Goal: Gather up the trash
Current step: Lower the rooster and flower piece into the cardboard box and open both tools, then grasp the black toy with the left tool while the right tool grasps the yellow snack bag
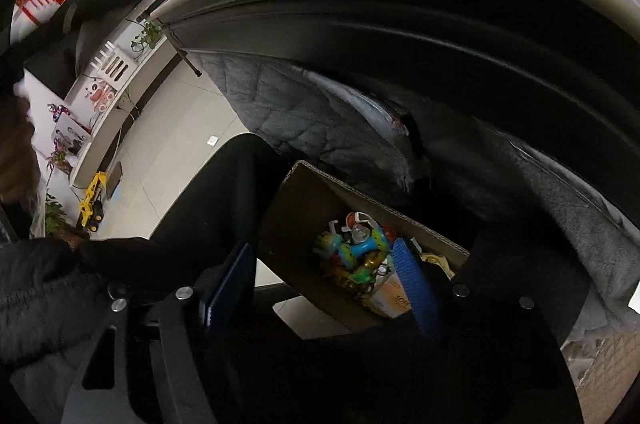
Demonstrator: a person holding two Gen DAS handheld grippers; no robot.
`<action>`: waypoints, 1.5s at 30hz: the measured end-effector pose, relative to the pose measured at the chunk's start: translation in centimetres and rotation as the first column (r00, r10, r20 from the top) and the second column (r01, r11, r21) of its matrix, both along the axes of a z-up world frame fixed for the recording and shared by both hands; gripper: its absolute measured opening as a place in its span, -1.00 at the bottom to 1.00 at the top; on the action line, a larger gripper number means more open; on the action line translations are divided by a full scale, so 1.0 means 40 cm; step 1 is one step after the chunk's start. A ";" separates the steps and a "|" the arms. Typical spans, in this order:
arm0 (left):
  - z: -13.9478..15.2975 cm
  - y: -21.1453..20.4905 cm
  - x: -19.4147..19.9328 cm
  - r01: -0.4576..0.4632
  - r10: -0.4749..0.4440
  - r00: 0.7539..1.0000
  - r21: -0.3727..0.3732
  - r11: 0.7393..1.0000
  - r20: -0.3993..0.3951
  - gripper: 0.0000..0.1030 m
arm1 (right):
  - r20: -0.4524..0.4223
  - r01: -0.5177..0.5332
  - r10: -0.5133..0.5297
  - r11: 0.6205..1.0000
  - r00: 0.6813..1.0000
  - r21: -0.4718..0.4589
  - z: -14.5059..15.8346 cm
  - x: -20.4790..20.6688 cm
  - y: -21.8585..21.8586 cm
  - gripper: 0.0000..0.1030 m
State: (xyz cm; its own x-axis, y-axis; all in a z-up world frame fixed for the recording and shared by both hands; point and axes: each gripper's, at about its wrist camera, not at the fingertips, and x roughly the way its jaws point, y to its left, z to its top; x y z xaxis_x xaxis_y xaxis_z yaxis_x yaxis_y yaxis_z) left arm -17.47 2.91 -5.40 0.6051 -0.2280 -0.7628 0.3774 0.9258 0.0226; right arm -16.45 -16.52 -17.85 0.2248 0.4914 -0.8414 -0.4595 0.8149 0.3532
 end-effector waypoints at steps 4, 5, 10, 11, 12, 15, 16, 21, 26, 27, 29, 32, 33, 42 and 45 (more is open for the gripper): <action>-0.101 0.027 -0.045 0.059 -0.055 0.996 0.044 0.997 -0.068 0.17 | 0.069 -0.004 -0.001 0.998 0.998 0.065 0.066 -0.031 -0.038 0.43; -0.122 0.030 -0.044 0.071 -0.067 0.994 0.037 0.997 -0.086 0.17 | 0.080 -0.001 -0.005 0.997 0.997 0.073 0.077 -0.028 -0.041 0.43; -0.153 0.023 -0.040 0.131 -0.131 0.988 -0.007 0.991 -0.081 0.17 | 0.103 0.048 -0.056 0.996 0.993 0.078 0.110 -0.006 -0.072 0.43; -0.160 0.016 -0.041 0.155 -0.155 0.985 -0.005 0.988 -0.074 0.17 | 0.101 0.053 -0.061 0.995 0.993 0.082 0.109 -0.006 -0.069 0.43; -0.168 0.009 -0.042 0.173 -0.173 0.982 0.000 0.985 -0.077 0.17 | 0.092 0.054 -0.063 0.994 0.994 0.091 0.106 -0.004 -0.067 0.43; -0.222 -0.016 -0.039 0.225 -0.218 0.967 0.042 0.973 -0.133 0.36 | 0.081 0.046 -0.054 0.995 0.995 0.093 0.097 0.000 -0.065 0.43; -0.230 -0.025 -0.034 0.226 -0.215 0.966 0.062 0.972 -0.141 0.54 | 0.080 0.043 -0.050 0.995 0.996 0.092 0.092 -0.001 -0.059 0.43; -0.232 -0.026 -0.024 0.222 -0.213 0.968 0.054 0.974 -0.130 0.55 | 0.082 0.028 -0.036 0.995 0.996 0.091 0.097 0.005 -0.039 0.43; -0.171 -0.006 -0.004 0.197 -0.194 0.977 0.020 0.980 -0.089 0.55 | 0.130 0.018 -0.033 0.993 0.991 0.115 0.154 0.014 -0.038 0.43; -0.139 0.001 0.008 0.179 -0.178 0.982 0.005 0.984 -0.067 0.55 | 0.145 0.016 -0.032 0.993 0.989 0.115 0.169 0.017 -0.035 0.43; -0.079 0.007 0.033 0.151 -0.152 0.988 -0.020 0.988 -0.016 0.55 | 0.183 -0.002 -0.022 0.991 0.983 0.131 0.213 0.025 -0.032 0.43; 0.003 0.007 0.101 0.084 -0.083 0.993 -0.002 0.996 0.087 0.71 | 0.244 -0.014 -0.028 0.985 0.969 0.169 0.276 0.047 -0.039 0.47; 0.021 0.008 0.132 0.047 -0.049 0.992 0.015 0.999 0.115 0.76 | 0.267 -0.014 -0.035 0.984 0.963 0.180 0.296 0.061 -0.047 0.50; -0.008 0.002 0.468 -0.134 0.136 0.990 0.046 0.990 -0.045 0.73 | 0.330 0.104 -0.172 0.971 0.928 0.213 0.362 0.173 -0.156 0.52; 0.007 -0.026 0.504 -0.097 0.097 0.994 -0.003 0.995 -0.053 -0.49 | 0.329 0.159 -0.214 0.970 0.920 0.185 0.368 0.228 -0.189 0.51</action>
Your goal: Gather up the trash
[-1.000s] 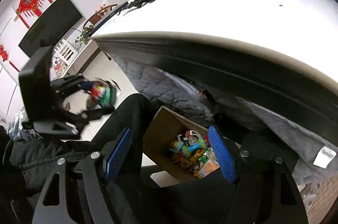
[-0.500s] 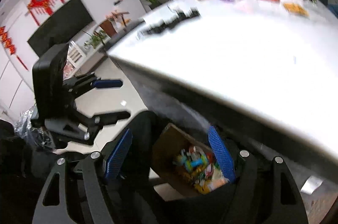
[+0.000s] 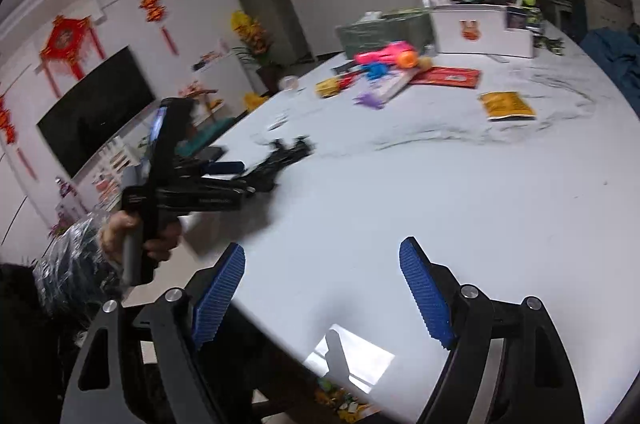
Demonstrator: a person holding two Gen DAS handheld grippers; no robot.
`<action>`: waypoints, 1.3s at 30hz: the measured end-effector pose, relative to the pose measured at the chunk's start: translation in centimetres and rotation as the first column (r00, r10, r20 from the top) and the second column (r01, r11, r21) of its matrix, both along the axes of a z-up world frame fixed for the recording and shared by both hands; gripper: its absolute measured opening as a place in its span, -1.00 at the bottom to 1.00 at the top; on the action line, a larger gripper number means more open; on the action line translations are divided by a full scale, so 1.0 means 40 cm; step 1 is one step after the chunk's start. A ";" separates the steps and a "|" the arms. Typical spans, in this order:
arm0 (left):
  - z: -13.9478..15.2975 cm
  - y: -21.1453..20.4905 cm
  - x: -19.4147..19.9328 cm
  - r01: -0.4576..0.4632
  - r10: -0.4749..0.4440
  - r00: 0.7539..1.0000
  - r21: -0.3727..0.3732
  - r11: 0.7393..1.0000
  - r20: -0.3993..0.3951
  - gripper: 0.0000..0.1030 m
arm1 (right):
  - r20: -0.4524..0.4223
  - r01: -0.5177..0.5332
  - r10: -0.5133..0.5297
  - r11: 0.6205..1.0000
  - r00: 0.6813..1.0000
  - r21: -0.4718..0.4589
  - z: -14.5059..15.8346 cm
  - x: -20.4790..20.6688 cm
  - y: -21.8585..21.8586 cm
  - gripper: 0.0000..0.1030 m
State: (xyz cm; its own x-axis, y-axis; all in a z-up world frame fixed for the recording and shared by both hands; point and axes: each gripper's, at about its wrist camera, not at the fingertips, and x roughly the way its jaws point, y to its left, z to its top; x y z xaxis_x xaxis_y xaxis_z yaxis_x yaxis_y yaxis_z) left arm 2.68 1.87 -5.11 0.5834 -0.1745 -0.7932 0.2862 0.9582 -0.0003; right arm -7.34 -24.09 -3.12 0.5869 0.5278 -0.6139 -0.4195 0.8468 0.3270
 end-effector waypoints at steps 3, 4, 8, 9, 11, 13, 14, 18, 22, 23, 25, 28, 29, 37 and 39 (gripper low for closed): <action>0.003 -0.020 0.029 0.001 -0.003 0.999 -0.045 0.999 -0.037 -0.90 | 0.009 0.089 -0.088 0.992 0.996 -0.092 0.017 0.079 -0.039 0.30; 0.005 -0.028 0.041 -0.008 0.005 0.999 -0.059 0.998 -0.044 -0.90 | 0.003 0.130 -0.131 0.982 0.991 -0.138 0.025 0.138 -0.062 0.25; -0.007 -0.048 0.060 -0.029 0.027 0.999 -0.057 0.998 -0.033 -0.90 | -0.063 0.250 -0.269 0.944 0.961 -0.217 0.002 0.389 -0.145 0.24; -0.007 -0.052 0.061 -0.032 0.030 0.999 -0.055 0.998 -0.030 -0.90 | -0.089 0.273 -0.293 0.943 0.952 -0.189 -0.011 0.449 -0.165 0.27; -0.006 -0.059 0.064 -0.041 0.039 0.999 -0.047 0.998 -0.029 -0.90 | -0.129 0.281 -0.305 0.943 0.944 -0.177 -0.032 0.542 -0.175 0.45; -0.007 -0.061 0.075 -0.046 0.045 0.999 -0.048 0.998 -0.030 -0.90 | -0.129 0.279 -0.319 0.926 0.939 -0.255 -0.059 0.620 -0.158 0.46; -0.008 -0.063 0.079 -0.049 0.048 0.998 -0.046 0.998 -0.029 -0.90 | -0.124 0.276 -0.333 0.899 0.935 -0.340 -0.083 0.653 -0.142 0.42; -0.010 -0.072 0.083 -0.050 0.049 0.999 -0.031 0.998 -0.007 -0.90 | -0.110 0.287 -0.352 0.878 0.930 -0.384 -0.103 0.656 -0.125 0.04; -0.009 -0.069 0.061 -0.030 0.030 1.000 -0.049 0.998 0.000 -0.90 | -0.134 0.268 -0.321 0.912 0.937 -0.312 -0.096 0.554 -0.111 -0.02; -0.003 -0.063 0.048 -0.024 0.023 1.000 -0.074 0.997 -0.007 -0.90 | -0.138 0.265 -0.310 0.926 0.941 -0.268 -0.089 0.510 -0.106 -0.02; 0.017 -0.058 0.007 -0.011 0.013 1.000 -0.099 0.995 0.012 -0.90 | -0.128 0.243 -0.270 0.950 0.954 -0.194 -0.065 0.414 -0.087 -0.02; 0.063 -0.041 -0.101 0.016 -0.009 0.998 -0.113 0.994 0.061 -0.90 | -0.099 0.188 -0.199 0.976 0.975 -0.110 -0.024 0.251 -0.038 -0.02; 0.077 -0.034 -0.146 0.037 -0.028 0.997 -0.122 0.992 0.076 -0.90 | -0.084 0.156 -0.164 0.983 0.983 -0.094 -0.010 0.184 -0.013 -0.02; 0.004 0.011 -0.421 0.173 -0.174 0.985 -0.073 0.982 -0.001 -0.90 | -0.078 -0.098 0.093 0.993 0.993 -0.068 -0.030 -0.198 0.145 -0.01; -0.027 0.018 -0.451 0.193 -0.195 0.981 -0.059 0.979 -0.021 -0.90 | -0.134 -0.128 0.116 0.988 0.984 -0.082 -0.081 -0.237 0.171 -0.01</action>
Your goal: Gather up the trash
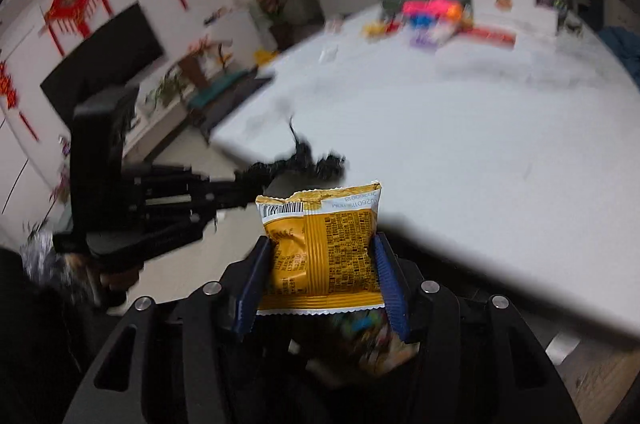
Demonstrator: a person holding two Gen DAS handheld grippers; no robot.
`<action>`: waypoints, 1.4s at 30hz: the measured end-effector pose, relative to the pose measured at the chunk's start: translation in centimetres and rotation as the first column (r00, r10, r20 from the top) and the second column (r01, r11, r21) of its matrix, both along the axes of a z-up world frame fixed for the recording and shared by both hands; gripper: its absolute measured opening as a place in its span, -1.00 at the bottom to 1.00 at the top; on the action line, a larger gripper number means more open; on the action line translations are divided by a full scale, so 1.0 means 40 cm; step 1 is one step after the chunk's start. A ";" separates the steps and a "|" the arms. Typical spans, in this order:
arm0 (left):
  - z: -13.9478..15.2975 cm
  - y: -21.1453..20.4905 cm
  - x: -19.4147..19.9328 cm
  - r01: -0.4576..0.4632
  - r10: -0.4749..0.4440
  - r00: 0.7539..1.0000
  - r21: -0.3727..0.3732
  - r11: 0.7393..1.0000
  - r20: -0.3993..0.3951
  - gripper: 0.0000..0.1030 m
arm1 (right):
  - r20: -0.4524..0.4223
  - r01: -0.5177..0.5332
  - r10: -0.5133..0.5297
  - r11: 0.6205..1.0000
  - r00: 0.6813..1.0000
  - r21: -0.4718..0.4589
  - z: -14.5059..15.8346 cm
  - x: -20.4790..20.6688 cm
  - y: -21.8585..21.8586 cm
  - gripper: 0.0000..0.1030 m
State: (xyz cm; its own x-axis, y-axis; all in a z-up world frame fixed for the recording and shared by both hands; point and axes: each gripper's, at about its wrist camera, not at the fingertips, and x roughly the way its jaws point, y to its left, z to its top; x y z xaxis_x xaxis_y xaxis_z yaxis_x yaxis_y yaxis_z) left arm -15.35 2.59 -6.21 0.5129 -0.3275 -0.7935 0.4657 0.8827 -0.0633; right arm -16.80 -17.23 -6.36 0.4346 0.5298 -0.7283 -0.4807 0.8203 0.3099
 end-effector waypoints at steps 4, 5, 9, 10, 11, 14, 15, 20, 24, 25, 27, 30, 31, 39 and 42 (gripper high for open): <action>-0.088 -0.005 -0.026 0.054 -0.050 0.996 0.046 0.997 -0.075 -0.65 | -0.156 -0.017 0.009 0.999 0.988 -0.046 -0.147 -0.004 0.032 0.07; -0.113 -0.012 -0.024 0.066 -0.060 0.994 0.070 0.995 -0.094 -0.44 | -0.176 -0.023 0.010 0.997 0.984 -0.071 -0.181 0.001 0.041 0.18; -0.209 -0.018 -0.012 0.063 -0.043 0.992 0.166 0.984 -0.121 0.50 | -0.242 -0.023 -0.019 0.985 0.970 -0.169 -0.295 0.026 0.068 0.46; -0.222 -0.017 -0.011 0.062 -0.038 0.990 0.177 0.982 -0.135 0.50 | -0.254 -0.020 -0.022 0.987 0.967 -0.158 -0.299 0.027 0.067 0.46; -0.227 -0.016 -0.008 0.057 -0.032 0.989 0.179 0.982 -0.143 0.50 | -0.257 -0.012 -0.026 0.989 0.966 -0.144 -0.296 0.028 0.065 0.46; -0.217 -0.005 -0.001 0.049 -0.028 0.990 0.150 0.987 -0.139 0.50 | -0.231 -0.004 -0.018 0.995 0.973 -0.097 -0.249 0.025 0.052 0.46; -0.207 -0.003 0.005 0.045 -0.026 0.991 0.148 0.988 -0.128 0.50 | -0.221 -0.004 -0.014 0.997 0.975 -0.081 -0.227 0.023 0.047 0.46; -0.103 0.014 0.036 0.034 -0.028 0.997 0.077 0.996 -0.070 0.50 | -0.157 -0.021 0.029 0.999 0.987 0.051 -0.076 0.064 0.018 0.46; 0.047 0.037 0.079 0.010 -0.009 0.999 -0.025 1.000 0.034 0.64 | 0.075 -0.019 0.017 1.000 0.997 0.023 0.108 0.184 -0.007 0.75; 0.085 0.042 0.108 -0.018 0.020 0.997 -0.028 0.999 0.078 0.70 | 0.131 -0.006 0.008 1.000 0.991 -0.014 0.137 0.224 -0.012 0.76; 0.134 0.050 0.170 -0.080 0.082 0.986 -0.016 0.997 0.145 0.70 | 0.220 0.028 -0.009 0.996 0.975 -0.084 0.175 0.353 -0.019 0.77; 0.174 0.070 0.295 -0.201 0.202 0.966 -0.027 0.979 0.163 0.70 | 0.233 0.083 -0.057 0.991 0.971 -0.106 0.189 0.573 -0.025 0.78; 0.182 0.083 0.342 -0.242 0.247 0.957 -0.045 0.969 0.152 0.70 | 0.246 0.117 -0.089 0.988 0.965 -0.105 0.192 0.648 -0.023 0.78; 0.190 0.150 0.503 -0.396 0.398 0.912 -0.046 0.917 0.098 0.70 | 0.183 0.171 -0.139 0.969 0.973 -0.176 0.175 1.074 0.092 0.79; 0.184 0.173 0.528 -0.424 0.422 0.900 -0.009 0.906 0.103 0.70 | 0.126 0.145 -0.111 0.942 0.986 -0.303 0.110 1.205 0.163 0.79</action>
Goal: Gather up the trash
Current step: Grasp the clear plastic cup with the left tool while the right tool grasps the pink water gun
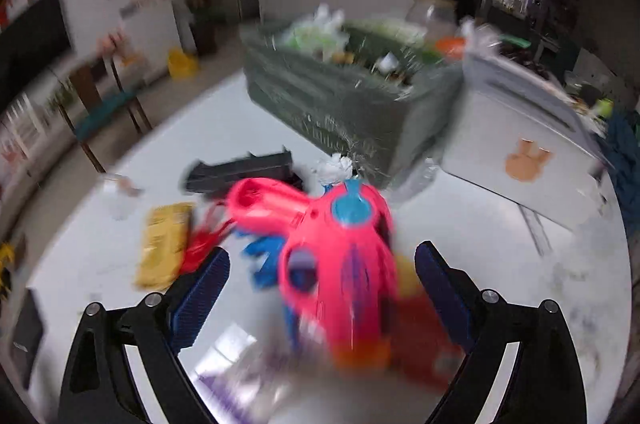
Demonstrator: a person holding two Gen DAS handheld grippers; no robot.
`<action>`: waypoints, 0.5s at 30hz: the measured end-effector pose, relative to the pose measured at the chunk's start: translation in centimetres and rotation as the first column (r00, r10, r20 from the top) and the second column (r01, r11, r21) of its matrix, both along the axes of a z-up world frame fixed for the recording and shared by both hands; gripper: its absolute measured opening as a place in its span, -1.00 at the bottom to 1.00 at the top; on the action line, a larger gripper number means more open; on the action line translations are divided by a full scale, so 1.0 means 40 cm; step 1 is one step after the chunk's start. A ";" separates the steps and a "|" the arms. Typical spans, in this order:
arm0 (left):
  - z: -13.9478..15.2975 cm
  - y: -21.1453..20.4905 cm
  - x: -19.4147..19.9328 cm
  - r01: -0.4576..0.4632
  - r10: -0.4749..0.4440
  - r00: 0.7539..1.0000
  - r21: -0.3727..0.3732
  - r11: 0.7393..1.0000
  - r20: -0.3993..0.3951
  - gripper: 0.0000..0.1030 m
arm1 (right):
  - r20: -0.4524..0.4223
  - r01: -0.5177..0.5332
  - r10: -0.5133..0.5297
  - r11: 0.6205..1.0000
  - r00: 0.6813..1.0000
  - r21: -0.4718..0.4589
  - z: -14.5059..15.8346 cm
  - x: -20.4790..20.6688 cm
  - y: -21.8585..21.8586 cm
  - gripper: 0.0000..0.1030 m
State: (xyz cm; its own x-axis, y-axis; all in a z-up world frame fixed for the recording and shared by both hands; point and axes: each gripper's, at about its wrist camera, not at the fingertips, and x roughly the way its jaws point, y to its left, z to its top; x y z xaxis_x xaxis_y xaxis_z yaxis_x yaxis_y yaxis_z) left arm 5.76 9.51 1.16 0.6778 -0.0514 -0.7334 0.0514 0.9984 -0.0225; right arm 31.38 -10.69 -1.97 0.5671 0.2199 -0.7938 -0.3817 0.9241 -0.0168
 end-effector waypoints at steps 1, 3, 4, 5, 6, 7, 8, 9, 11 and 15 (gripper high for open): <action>0.000 0.017 0.018 -0.012 0.012 1.000 0.001 1.000 -0.013 0.70 | -0.042 -0.004 0.002 0.999 0.999 -0.041 -0.030 0.043 0.023 0.74; 0.001 0.044 0.055 -0.031 0.031 0.999 0.005 1.000 -0.023 0.70 | -0.118 -0.003 -0.004 0.998 0.993 -0.059 -0.084 0.082 0.031 0.63; 0.005 0.060 0.080 -0.041 0.041 0.999 0.012 0.999 -0.015 0.70 | -0.120 0.009 -0.013 0.999 0.993 -0.032 -0.083 0.081 0.022 0.51; 0.010 0.075 0.112 -0.052 0.052 0.999 0.024 0.998 -0.001 0.70 | -0.114 0.011 -0.013 1.000 0.993 -0.013 -0.078 0.066 0.010 0.44; 0.012 0.087 0.146 -0.050 0.050 0.999 0.038 0.998 0.011 0.70 | -0.105 -0.002 0.002 1.000 0.994 0.001 -0.075 0.043 -0.005 0.26; 0.010 0.100 0.199 -0.044 0.043 0.999 0.059 0.997 0.018 0.70 | -0.100 -0.010 0.011 1.000 0.995 0.011 -0.074 0.023 -0.018 0.26; 0.004 0.109 0.249 -0.038 0.036 0.999 0.074 0.997 0.022 0.70 | -0.094 -0.012 0.013 1.000 0.996 0.012 -0.074 -0.009 -0.039 0.26; -0.004 0.113 0.286 -0.029 0.027 0.999 0.085 0.996 0.020 0.70 | -0.094 -0.009 0.010 1.000 0.996 0.014 -0.077 -0.032 -0.054 0.26; -0.036 0.113 0.402 0.009 -0.008 1.000 0.115 0.993 -0.006 0.70 | -0.084 -0.010 0.012 1.000 0.996 0.025 -0.081 -0.099 -0.095 0.26; -0.093 0.107 0.546 0.014 -0.004 0.998 0.146 0.989 -0.069 0.70 | -0.072 -0.012 0.017 0.997 0.997 0.070 -0.087 -0.249 -0.177 0.26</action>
State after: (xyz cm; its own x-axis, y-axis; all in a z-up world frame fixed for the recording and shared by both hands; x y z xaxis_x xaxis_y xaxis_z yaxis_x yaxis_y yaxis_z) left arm 27.61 13.80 -2.55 0.6262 0.0534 -0.7778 0.0641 0.9908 0.1196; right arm 21.41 -17.77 -5.43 0.5046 0.2839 -0.8154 -0.3933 0.9163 0.0756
